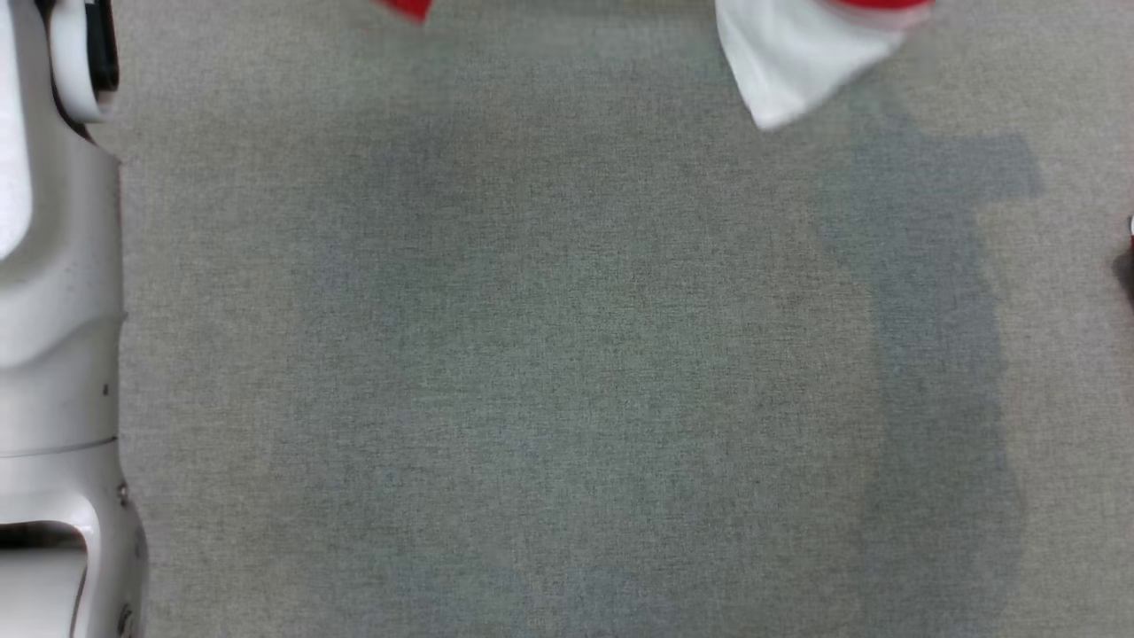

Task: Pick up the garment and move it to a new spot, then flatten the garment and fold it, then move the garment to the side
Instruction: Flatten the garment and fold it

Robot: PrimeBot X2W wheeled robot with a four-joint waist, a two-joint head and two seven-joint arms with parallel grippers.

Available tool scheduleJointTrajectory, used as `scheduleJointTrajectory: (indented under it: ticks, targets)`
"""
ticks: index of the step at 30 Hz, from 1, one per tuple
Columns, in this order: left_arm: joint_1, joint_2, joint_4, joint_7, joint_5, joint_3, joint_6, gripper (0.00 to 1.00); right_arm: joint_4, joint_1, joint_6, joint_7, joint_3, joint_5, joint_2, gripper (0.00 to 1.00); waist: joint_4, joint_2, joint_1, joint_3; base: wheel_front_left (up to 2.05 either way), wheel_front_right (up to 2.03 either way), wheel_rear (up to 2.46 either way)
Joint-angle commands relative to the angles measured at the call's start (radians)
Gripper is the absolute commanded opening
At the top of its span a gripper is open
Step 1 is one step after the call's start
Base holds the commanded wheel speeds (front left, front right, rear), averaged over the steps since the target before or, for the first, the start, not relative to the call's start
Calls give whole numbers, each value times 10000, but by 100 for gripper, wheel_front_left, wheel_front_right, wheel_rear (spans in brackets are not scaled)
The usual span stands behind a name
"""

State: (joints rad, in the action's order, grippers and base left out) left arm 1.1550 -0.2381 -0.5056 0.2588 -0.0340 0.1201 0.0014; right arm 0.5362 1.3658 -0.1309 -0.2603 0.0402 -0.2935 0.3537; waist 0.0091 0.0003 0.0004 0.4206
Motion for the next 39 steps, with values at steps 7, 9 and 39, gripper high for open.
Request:
scheduleJointTrajectory:
  ticks: [7,9,39]
  targets:
    - [-1435,356,-365,59,-374,-166,111,0,-542,-1699,5,-56,480,-271,-83,0,-49,-3,-4,-83,0,0,0]
    - [-2253,544,-324,61,-488,-187,73,0,-709,-2743,4,-57,478,-497,-118,0,-76,-3,-4,-218,0,0,0]
    - [-11714,1871,-318,67,-2170,-771,-362,0,-1012,-14191,2,-59,-1725,-3125,-1073,0,-564,-3,-4,-3705,0,0,0]
